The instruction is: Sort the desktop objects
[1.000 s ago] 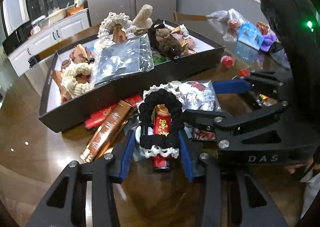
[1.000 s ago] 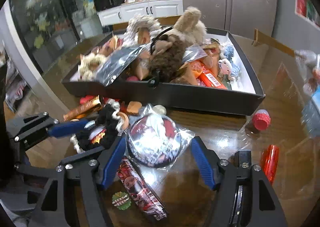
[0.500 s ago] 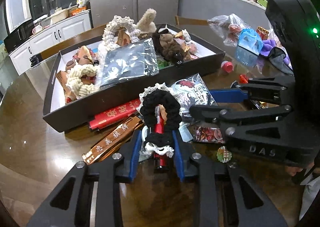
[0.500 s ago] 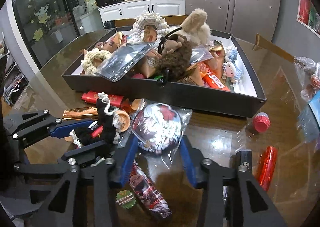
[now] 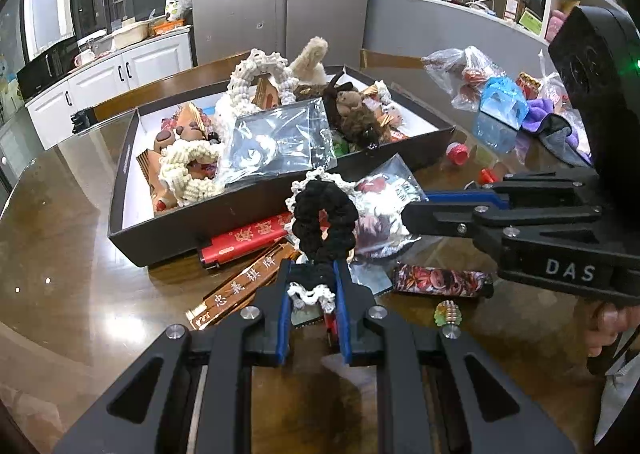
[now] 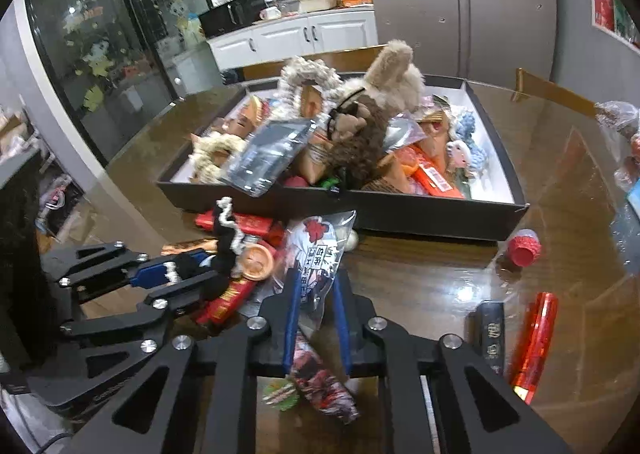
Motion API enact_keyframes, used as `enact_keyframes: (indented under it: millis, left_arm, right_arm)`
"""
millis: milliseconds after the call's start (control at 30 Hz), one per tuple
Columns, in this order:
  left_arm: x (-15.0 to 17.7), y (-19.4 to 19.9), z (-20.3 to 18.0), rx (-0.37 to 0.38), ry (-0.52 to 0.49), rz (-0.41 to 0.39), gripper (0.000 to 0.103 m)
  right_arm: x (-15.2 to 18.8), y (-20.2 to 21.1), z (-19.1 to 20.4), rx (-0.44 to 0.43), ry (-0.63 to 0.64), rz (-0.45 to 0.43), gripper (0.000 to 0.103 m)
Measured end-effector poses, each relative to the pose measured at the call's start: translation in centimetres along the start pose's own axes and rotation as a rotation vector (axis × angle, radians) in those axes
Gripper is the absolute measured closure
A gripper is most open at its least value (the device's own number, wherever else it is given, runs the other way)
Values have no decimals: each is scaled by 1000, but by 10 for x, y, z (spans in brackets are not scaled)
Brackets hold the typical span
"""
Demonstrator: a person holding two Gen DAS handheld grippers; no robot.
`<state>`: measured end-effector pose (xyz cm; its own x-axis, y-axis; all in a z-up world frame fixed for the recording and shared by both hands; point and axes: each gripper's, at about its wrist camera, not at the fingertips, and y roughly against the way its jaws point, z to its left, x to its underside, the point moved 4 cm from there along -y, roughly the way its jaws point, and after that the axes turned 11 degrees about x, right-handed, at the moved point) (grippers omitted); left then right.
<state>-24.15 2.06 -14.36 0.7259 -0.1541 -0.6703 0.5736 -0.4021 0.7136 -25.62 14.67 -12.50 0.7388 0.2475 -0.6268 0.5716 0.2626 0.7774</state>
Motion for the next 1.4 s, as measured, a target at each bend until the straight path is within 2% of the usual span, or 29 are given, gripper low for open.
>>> enact_keyframes:
  millis: [200, 267, 500, 567, 667, 767, 800, 833, 967, 1133, 1400]
  left_arm:
    - [4, -4, 6, -23, 20, 14, 84]
    - [3, -3, 9, -21, 31, 10, 84]
    - [3, -4, 11, -23, 39, 7, 84]
    - [3, -4, 11, -14, 42, 7, 84]
    - [3, -6, 8, -2, 38, 9, 84]
    - [3, -7, 7, -8, 29, 12, 84]
    - [3, -6, 8, -5, 35, 12, 84]
    - [3, -6, 9, -1, 42, 14, 84]
    - [3, -6, 8, 5, 42, 9, 84]
    - [3, -6, 4, 4, 30, 7, 84]
    - [0, 1, 3, 16, 41, -9, 84]
  right_arm:
    - [1, 4, 8, -112, 11, 18, 89]
    - [3, 0, 9, -122, 9, 30, 88]
    - [8, -11, 4, -217, -61, 66, 85]
    - [8, -10, 2, -277, -86, 67, 77]
    - [9, -11, 6, -336, -93, 82, 77]
    - [12, -21, 20, -296, -58, 110, 78]
    - [13, -24, 23, -281, -48, 113, 80]
    - [13, -25, 26, -257, -40, 108, 87]
    - [10, -18, 27, -192, -19, 68, 96]
    - [7, -8, 24, -104, 14, 28, 96]
    - [5, -1, 20, -90, 20, 7, 96]
